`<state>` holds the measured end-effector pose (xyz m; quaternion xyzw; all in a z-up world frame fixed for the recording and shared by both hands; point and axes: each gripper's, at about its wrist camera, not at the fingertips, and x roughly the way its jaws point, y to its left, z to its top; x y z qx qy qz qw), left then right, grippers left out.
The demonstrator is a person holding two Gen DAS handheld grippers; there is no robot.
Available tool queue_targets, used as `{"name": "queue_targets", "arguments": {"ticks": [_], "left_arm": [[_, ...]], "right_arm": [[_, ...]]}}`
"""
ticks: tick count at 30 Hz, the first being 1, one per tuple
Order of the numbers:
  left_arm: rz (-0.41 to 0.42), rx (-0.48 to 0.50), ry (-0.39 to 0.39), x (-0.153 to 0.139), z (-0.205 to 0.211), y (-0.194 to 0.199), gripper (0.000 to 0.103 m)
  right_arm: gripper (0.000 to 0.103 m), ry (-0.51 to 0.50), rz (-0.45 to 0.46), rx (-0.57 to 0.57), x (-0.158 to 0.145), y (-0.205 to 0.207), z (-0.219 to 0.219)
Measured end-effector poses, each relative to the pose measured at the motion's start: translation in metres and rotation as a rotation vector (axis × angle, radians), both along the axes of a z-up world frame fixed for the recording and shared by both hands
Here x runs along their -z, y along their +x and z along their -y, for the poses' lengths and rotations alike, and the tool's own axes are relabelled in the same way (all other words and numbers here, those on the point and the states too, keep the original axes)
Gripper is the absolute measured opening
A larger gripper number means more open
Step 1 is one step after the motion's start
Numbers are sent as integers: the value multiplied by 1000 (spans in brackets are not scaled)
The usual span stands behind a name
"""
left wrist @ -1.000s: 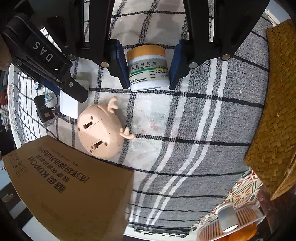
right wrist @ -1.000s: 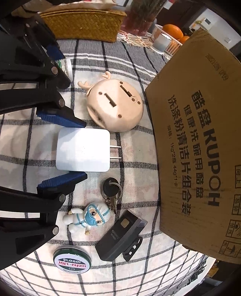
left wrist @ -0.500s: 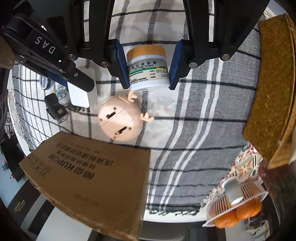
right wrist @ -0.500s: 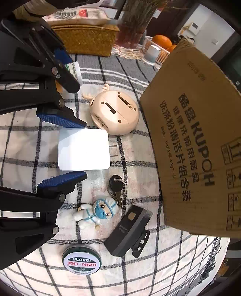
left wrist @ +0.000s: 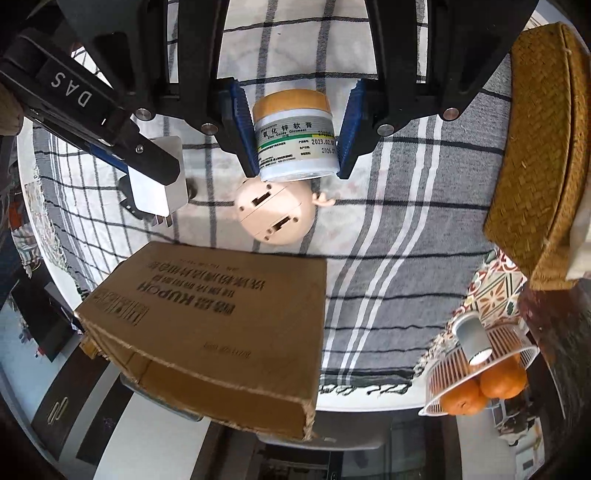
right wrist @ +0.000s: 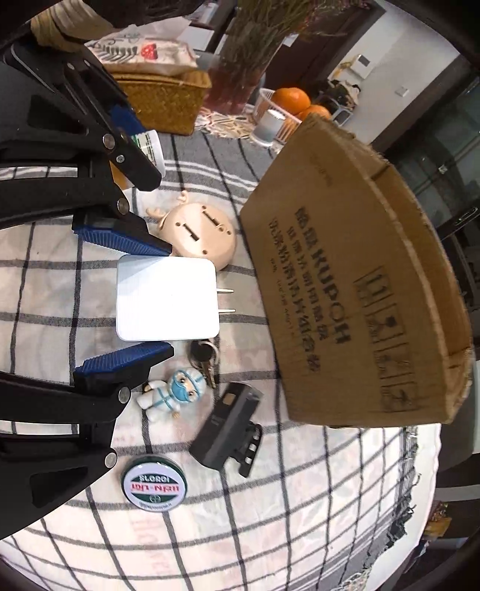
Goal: Organize rigid objects
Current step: 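Carry the jar with the left tool while the right tool carries the charger over the box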
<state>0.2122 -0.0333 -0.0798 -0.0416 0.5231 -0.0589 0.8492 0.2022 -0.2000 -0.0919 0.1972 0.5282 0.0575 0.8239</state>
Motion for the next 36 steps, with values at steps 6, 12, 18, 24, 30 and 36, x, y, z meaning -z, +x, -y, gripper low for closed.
{"name": "queue_targets", "arguments": {"ticks": [6,12,18,24,30,36], "left_arm": [[57,8,-3,-21,4,0,42],[122,21,-5,-46,8,1,42],[185,42,-3,-69,14,-1,42],[219,64,-13,-84,20,0,42],[262,84,-19,-102,26,2,42],[292,99,-32,-118,28,8,42]], "right_arm": [[48,6,54,21,-18,-1,4],[48,15,109,41,-38,-4,10],[48,9,168,62,-57,-6,13],[48,6,223,85,-75,-9,20],[48,6,271,101,-93,-9,26],[48,6,316,103,-110,-7,28]]}}
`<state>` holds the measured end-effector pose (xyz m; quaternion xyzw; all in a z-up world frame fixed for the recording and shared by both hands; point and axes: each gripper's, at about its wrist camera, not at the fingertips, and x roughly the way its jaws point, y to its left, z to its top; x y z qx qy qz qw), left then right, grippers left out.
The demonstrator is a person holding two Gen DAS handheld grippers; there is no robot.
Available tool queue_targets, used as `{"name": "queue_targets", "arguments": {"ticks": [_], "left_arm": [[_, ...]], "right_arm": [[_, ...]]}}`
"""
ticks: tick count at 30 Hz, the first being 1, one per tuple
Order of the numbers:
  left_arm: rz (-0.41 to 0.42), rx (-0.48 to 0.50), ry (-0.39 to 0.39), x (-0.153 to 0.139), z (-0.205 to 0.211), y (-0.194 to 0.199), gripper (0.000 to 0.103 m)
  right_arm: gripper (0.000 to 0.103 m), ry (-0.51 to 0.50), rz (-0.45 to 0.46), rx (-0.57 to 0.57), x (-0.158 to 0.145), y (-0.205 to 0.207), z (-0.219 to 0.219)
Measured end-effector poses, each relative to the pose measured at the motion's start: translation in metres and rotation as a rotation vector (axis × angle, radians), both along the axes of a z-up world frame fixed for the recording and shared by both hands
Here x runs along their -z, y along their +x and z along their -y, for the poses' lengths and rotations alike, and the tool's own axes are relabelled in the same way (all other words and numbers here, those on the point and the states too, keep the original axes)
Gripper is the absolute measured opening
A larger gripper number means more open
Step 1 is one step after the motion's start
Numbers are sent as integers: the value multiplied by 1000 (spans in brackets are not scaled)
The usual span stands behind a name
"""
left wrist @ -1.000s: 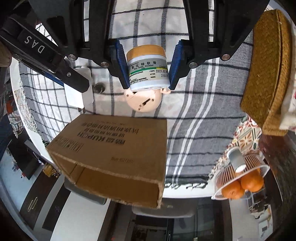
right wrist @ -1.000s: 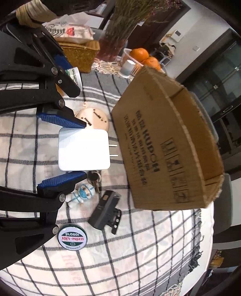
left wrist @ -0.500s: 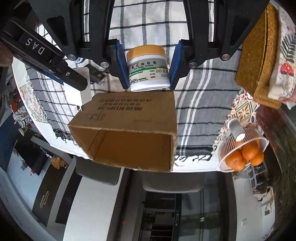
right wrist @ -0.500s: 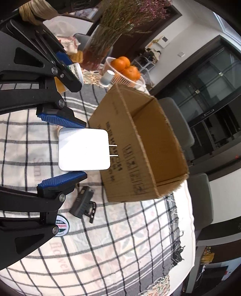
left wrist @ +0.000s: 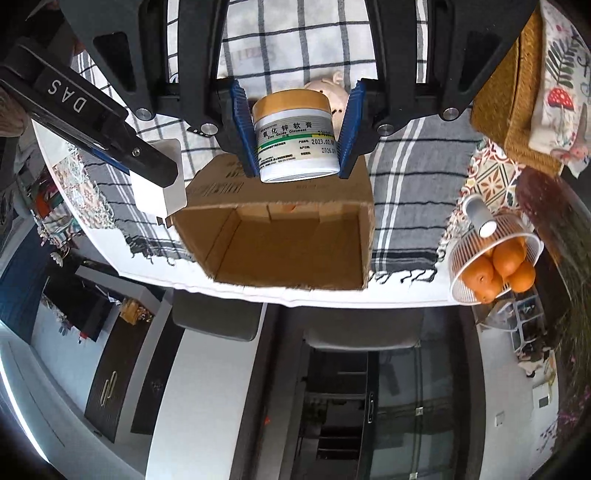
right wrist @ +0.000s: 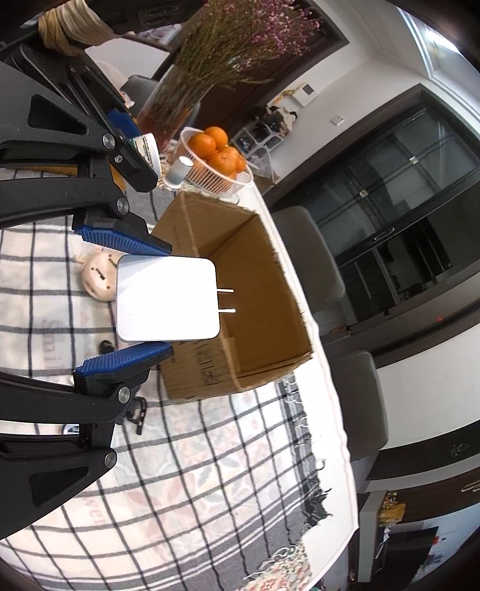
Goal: Organize rigid objects
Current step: 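Carry the jar with the left tool while the right tool carries the charger over the box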
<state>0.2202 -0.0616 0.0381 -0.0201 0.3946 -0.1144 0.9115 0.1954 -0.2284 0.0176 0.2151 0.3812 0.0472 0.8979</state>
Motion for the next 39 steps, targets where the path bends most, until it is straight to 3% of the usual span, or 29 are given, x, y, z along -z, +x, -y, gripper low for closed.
{"name": "queue_targets", "arguments": {"ticks": [16,39], "left_arm": [[38,-2,3,-24,3,31,42],[-54,-9,33,12,10,97,42]], "right_arm": [[48,-29,48,-5,-25,32,5],[48,-71,-26,-30,-1,93,10]]}}
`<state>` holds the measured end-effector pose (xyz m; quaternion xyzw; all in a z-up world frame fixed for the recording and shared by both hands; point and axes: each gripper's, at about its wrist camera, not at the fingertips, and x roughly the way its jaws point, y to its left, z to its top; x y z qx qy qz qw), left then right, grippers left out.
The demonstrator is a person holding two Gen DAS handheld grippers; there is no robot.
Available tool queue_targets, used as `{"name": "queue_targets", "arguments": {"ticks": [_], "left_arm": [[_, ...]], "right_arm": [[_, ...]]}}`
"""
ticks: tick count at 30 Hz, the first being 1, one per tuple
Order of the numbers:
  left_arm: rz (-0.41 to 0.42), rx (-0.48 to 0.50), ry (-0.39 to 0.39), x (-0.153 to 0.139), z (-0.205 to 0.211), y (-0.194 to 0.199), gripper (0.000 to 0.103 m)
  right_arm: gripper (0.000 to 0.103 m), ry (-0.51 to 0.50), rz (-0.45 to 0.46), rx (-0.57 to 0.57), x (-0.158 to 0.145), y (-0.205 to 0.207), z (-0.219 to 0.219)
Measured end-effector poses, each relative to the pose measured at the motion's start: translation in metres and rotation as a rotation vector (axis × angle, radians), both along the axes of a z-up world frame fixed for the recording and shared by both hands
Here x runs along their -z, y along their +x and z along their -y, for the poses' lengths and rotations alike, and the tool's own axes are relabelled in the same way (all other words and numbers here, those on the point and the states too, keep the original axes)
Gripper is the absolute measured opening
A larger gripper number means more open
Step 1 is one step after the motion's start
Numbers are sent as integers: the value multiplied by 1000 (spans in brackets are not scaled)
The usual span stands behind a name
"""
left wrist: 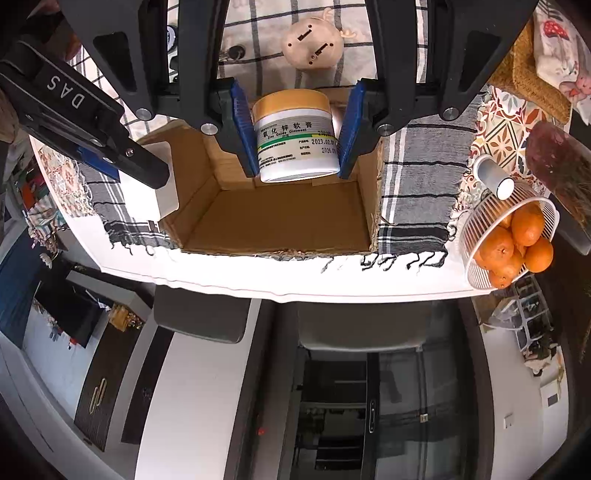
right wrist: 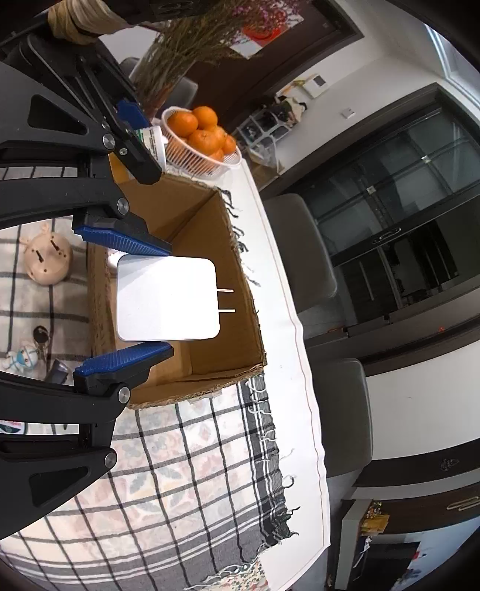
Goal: Organize rigid objects
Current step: 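Carry the jar with the left tool while the right tool carries the charger over the box, then open the left tool while the right tool opens, dropping jar and charger into the box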
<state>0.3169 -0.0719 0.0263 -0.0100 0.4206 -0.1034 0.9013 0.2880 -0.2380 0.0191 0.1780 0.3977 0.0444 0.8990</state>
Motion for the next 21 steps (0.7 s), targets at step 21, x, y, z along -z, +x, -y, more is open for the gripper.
{"name": "queue_targets", "arguments": {"ticks": [21], "left_arm": [[-178,-13,58,48,0,47,42]], "right_arm": [[48,-75,-141,-39,38,43,-12]]}}
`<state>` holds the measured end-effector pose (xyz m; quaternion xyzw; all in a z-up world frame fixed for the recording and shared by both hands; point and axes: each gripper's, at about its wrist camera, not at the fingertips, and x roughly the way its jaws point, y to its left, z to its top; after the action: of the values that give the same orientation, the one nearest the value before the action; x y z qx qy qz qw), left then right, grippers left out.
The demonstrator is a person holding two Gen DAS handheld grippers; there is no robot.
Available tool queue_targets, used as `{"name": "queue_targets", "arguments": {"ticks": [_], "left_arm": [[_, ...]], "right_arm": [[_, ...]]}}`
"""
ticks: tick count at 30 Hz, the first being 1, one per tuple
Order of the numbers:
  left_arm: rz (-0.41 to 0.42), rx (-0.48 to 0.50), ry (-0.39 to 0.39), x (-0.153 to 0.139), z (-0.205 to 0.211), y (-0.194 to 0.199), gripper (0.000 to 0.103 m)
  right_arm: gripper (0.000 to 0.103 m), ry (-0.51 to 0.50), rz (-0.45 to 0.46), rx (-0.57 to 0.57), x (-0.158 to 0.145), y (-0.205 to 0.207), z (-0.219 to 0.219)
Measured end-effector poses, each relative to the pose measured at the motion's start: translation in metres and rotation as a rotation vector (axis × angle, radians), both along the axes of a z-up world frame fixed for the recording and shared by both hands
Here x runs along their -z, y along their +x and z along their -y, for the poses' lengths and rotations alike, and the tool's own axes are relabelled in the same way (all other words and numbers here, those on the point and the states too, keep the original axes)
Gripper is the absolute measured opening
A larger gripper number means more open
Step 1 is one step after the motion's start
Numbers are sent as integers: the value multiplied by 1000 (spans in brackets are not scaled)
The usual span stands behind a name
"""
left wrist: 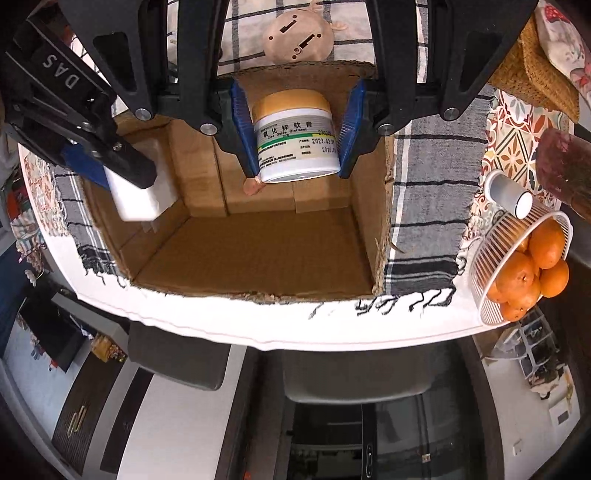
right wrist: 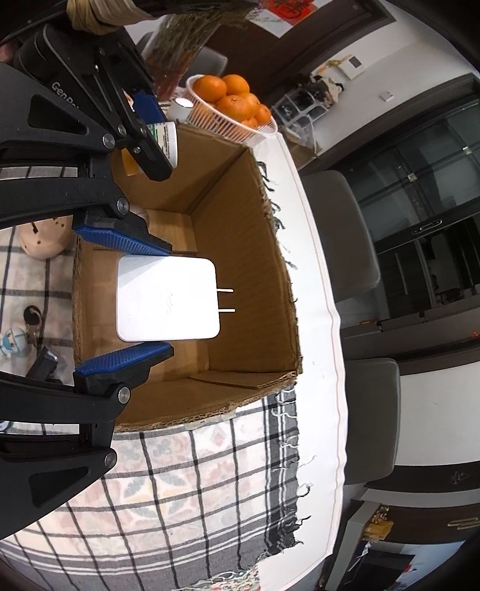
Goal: Organize rigid objects
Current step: 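Open the left tool while the right tool opens, dropping jar and charger into the box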
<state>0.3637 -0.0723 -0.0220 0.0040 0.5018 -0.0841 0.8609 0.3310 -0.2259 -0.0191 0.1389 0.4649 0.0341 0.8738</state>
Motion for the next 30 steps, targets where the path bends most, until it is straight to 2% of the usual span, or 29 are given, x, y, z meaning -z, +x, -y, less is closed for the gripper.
{"name": "queue_targets", "arguments": {"ticks": [3,11,20,30], "left_arm": [[2,-2,-7,1,0,-1,43],[71,9,1,-18,0,-20,43],[143,31,-12,-41,-8,-54,43],[198,39,9,-48,-13,-88,46]], "right_arm": [[50,-12,-2,2,0,1,2],[50,-14,26,11,-9,-12,6],[50,-16,90,11,-34,-41,4],[50,-36,134,20,-50,-72,1]]}}
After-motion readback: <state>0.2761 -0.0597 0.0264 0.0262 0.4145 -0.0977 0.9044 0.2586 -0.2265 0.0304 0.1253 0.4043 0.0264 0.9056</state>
